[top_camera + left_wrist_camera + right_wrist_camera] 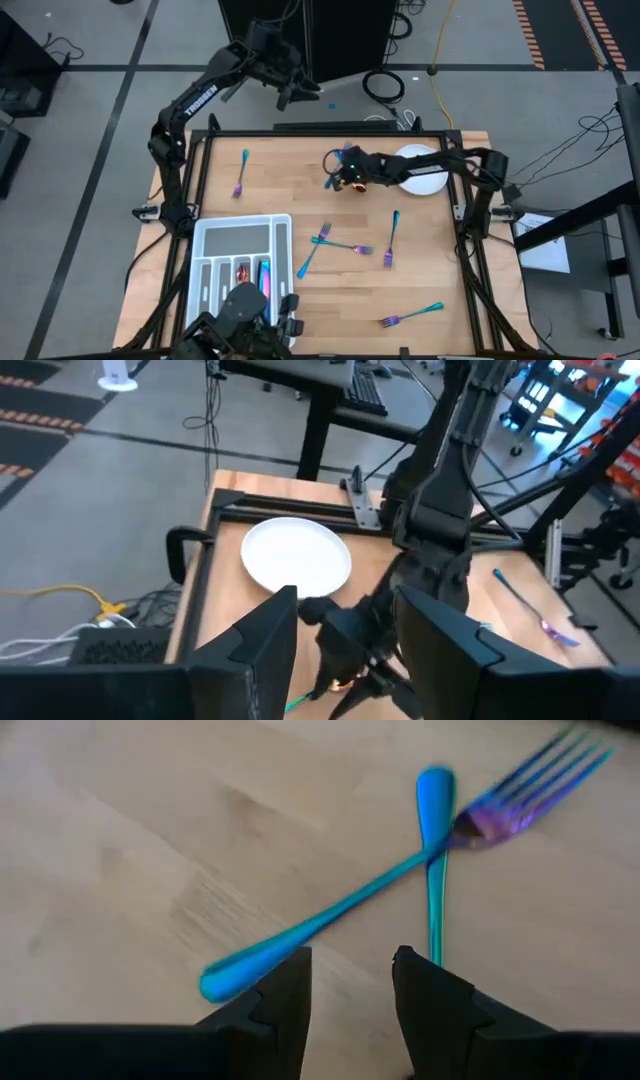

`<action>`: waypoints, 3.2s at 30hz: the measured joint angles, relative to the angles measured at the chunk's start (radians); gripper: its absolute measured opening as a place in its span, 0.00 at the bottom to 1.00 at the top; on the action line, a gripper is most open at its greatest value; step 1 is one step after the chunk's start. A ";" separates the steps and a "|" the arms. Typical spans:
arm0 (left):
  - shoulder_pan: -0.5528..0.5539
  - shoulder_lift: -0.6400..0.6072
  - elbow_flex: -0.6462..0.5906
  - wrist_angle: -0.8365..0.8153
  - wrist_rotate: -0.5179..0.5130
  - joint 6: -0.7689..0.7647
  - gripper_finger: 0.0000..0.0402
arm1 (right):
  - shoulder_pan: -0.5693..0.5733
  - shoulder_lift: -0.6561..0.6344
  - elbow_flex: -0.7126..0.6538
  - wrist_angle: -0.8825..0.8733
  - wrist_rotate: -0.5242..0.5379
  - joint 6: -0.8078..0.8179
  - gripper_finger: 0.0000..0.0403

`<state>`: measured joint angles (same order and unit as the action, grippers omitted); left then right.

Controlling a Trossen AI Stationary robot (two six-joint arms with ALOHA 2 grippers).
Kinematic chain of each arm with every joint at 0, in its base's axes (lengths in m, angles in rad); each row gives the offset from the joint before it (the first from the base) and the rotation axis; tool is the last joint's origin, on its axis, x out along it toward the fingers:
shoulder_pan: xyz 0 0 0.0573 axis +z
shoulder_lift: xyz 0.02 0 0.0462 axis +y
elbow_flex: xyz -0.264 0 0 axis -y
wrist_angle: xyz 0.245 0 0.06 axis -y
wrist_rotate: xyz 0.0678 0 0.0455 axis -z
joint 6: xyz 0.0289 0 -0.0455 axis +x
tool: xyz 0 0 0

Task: Sort silverware
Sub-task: Put the iridescent spoon into the cutlery tray

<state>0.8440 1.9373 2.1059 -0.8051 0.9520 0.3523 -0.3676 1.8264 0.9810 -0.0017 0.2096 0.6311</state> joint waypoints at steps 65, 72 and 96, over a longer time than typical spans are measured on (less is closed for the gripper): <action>-0.042 0.000 0.000 0.001 0.238 -0.007 0.42 | -0.045 0.068 0.075 -0.326 -0.084 -0.012 0.34; -0.034 0.000 0.000 0.001 0.238 0.001 0.42 | -0.020 0.052 0.076 -0.452 -0.045 -0.016 0.03; -0.051 -0.001 -0.184 -0.136 0.248 -0.096 0.42 | 0.117 -0.346 0.298 -1.003 -0.254 -0.498 0.00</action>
<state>0.7929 1.9362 1.9218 -0.9414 1.2000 0.2559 -0.2502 1.4805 1.2787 -1.0050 -0.0443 0.1327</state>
